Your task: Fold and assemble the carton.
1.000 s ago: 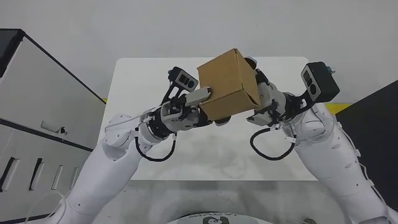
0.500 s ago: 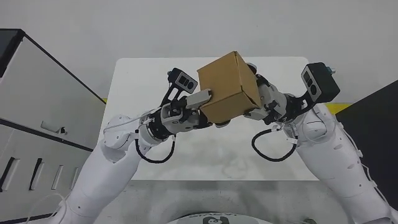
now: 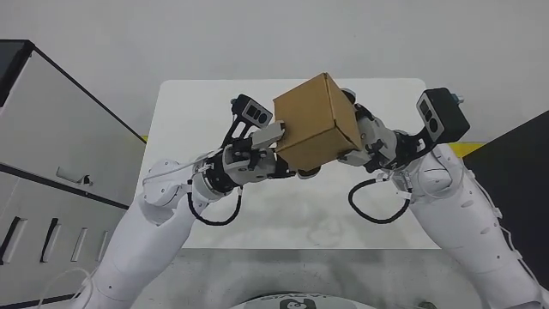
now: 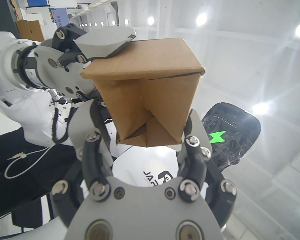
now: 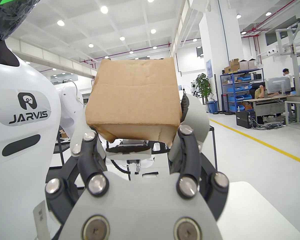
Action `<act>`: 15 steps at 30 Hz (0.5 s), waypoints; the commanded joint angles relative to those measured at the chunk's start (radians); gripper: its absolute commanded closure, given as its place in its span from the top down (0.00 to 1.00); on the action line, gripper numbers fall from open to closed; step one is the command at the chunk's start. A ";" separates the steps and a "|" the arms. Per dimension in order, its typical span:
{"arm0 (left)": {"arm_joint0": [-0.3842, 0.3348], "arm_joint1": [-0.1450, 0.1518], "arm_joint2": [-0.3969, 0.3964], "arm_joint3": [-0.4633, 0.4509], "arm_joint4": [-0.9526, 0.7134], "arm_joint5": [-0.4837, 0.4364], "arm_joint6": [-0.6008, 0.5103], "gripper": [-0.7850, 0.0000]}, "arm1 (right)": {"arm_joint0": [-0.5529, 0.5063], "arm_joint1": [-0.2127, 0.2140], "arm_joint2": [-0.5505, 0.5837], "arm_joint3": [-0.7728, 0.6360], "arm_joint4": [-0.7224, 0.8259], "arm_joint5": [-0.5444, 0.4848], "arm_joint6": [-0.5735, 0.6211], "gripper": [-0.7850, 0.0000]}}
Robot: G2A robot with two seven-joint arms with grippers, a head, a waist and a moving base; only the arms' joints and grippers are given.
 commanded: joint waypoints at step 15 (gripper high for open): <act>0.021 -0.005 -0.027 -0.010 0.009 -0.017 -0.008 1.00 | -0.085 0.017 0.031 0.057 0.250 0.000 -0.047 0.00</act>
